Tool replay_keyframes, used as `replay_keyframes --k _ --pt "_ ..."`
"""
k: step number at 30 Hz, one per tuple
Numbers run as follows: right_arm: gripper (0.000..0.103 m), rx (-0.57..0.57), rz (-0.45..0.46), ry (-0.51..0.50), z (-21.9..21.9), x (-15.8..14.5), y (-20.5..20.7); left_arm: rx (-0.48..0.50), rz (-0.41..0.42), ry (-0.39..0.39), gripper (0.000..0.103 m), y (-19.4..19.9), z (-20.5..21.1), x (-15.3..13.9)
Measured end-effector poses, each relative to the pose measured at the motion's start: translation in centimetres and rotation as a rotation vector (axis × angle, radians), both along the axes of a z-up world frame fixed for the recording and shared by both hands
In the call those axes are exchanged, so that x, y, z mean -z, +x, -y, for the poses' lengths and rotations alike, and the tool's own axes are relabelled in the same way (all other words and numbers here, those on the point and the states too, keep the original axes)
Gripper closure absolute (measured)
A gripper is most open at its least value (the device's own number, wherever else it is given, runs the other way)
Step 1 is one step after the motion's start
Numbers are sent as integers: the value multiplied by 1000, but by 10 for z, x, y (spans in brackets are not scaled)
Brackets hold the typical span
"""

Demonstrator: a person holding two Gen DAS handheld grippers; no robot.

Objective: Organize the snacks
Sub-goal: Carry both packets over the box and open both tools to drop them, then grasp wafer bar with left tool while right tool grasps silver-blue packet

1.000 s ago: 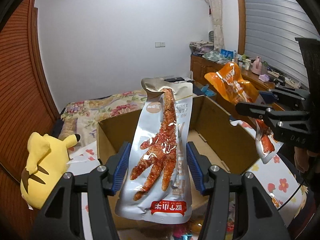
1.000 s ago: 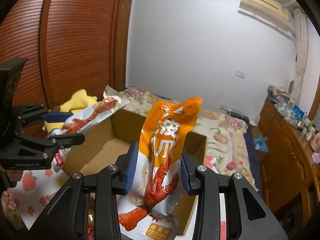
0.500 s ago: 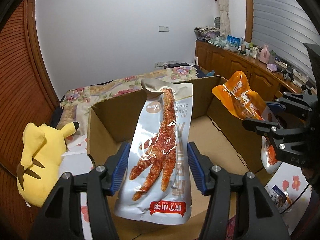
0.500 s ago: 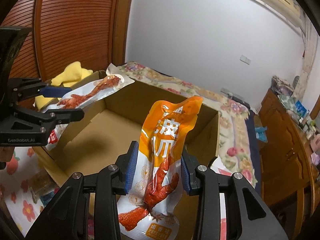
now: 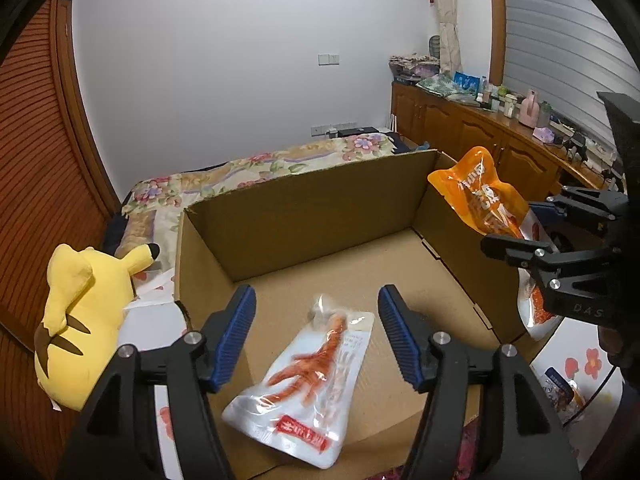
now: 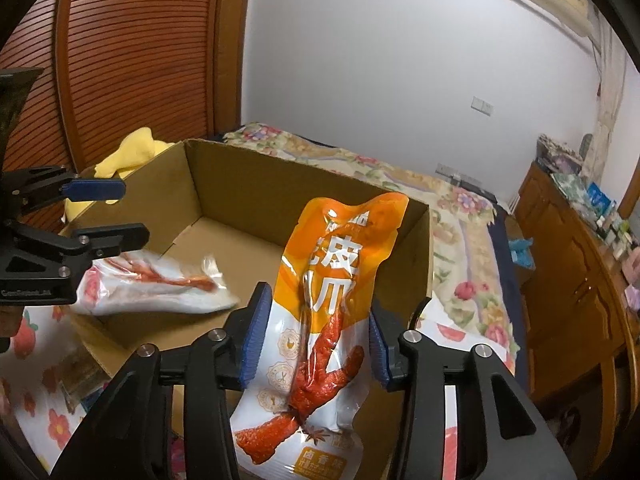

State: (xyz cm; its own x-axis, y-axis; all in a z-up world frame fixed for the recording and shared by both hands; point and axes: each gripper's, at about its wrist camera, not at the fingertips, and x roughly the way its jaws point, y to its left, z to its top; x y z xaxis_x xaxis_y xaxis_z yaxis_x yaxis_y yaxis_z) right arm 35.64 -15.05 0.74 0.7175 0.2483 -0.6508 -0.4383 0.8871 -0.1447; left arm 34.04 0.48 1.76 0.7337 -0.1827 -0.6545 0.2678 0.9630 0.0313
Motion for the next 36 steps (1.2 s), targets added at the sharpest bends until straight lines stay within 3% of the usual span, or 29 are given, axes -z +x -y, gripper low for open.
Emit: replay_keyframes --k 2,5,10,21,34,36 --pt "56 4 -2 11 2 -1 0 3 4 -8 39 -3 -2 -2" --pt "47 3 5 27 4 -5 -4 10 14 -15 39 -12 -4 -6" --pt "47 -4 20 42 6 -17 -21 29 38 -31 39 -36 -6 -14" --pt "47 -7 79 75 23 -43 -107 64 78 -58 39 -107 -14 -18" --pt "47 62 0 121 59 17 -173 71 19 -32 39 -162 -14 38" --pt "40 63 -29 139 69 28 -180 65 6 -35 39 -164 -17 47"
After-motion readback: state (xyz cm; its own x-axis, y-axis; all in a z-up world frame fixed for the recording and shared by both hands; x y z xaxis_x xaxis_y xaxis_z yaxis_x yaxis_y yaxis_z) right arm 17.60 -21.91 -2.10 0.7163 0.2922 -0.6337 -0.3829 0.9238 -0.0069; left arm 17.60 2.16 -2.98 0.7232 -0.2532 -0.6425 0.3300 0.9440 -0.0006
